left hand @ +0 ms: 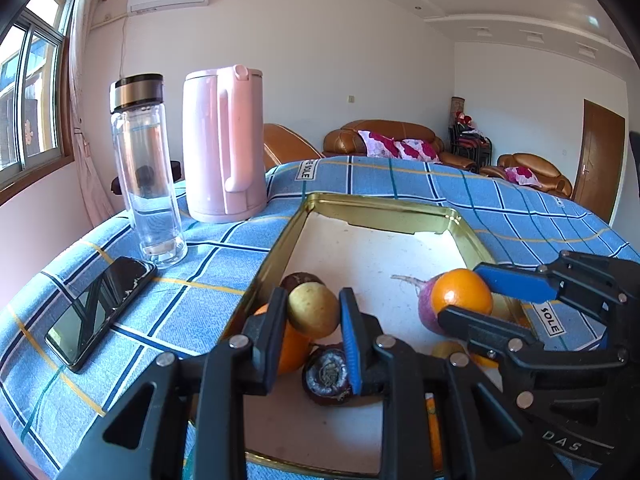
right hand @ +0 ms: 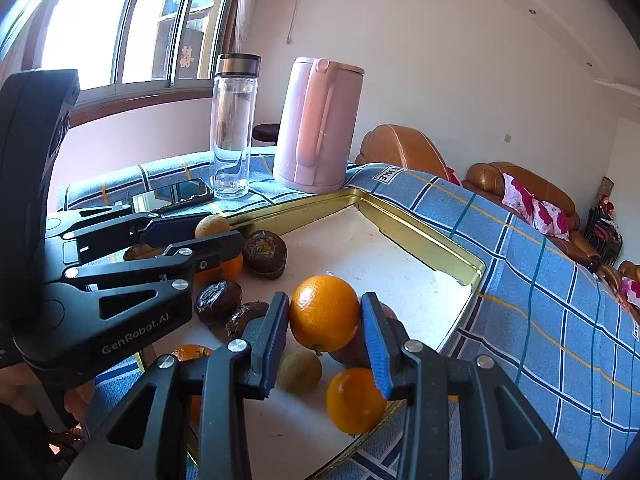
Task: Organize fruits
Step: 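Open the left tool to release the tan fruit while the right releases the orange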
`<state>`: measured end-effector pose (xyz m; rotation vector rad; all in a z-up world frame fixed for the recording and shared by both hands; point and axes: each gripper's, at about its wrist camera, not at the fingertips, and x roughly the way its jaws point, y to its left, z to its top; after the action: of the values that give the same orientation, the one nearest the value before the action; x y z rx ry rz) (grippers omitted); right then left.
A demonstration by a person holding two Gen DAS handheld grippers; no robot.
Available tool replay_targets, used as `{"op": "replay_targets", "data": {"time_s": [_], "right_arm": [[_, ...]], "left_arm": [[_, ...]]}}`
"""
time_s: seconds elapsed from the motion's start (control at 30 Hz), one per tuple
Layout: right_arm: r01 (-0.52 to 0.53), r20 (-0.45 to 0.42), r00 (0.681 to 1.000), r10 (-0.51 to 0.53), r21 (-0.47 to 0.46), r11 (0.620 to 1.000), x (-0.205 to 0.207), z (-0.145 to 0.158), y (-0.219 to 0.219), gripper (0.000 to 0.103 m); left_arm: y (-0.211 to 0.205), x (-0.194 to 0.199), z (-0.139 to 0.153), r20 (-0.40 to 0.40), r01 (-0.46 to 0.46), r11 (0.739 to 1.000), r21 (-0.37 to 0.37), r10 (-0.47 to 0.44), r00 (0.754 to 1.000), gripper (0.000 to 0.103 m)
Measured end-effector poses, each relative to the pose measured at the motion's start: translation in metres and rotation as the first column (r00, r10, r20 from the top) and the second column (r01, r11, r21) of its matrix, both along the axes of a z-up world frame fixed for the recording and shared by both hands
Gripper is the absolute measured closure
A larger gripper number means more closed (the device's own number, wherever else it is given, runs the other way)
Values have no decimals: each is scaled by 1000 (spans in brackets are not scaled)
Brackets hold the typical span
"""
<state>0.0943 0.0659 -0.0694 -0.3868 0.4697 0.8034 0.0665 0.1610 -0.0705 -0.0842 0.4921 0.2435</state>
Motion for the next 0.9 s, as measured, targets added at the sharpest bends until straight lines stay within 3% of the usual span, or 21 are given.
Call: {"op": "replay_targets", "data": {"time_s": [0.4, 0.47, 0.53, 0.57, 0.9], "right_arm": [[-18, -32, 999, 18, -12, 1000, -1, -5, 3, 64], [-21, -37, 999, 20, -11, 1000, -2, -5, 2, 62], [-12, -27, 1000, 12, -12, 1000, -4, -4, 1, 48], [-2, -18, 1000, 2, -9, 1000, -4, -4, 0, 45], [63, 7, 998, -63, 42, 997, -9, 10, -28, 42]], "left_arm": [[-3, -3, -2, -14, 0, 999, 34, 0, 1000, 73], [-4, -5, -2, -14, -3, 1000, 31, 3, 1000, 57], [-4, -8, 0, -3, -22, 999, 42, 22, 1000, 48], [-3, -10, 1, 3, -23, 999, 40, 23, 1000, 45], [-3, -26, 19, 67, -47, 998, 31, 45, 997, 27]]}}
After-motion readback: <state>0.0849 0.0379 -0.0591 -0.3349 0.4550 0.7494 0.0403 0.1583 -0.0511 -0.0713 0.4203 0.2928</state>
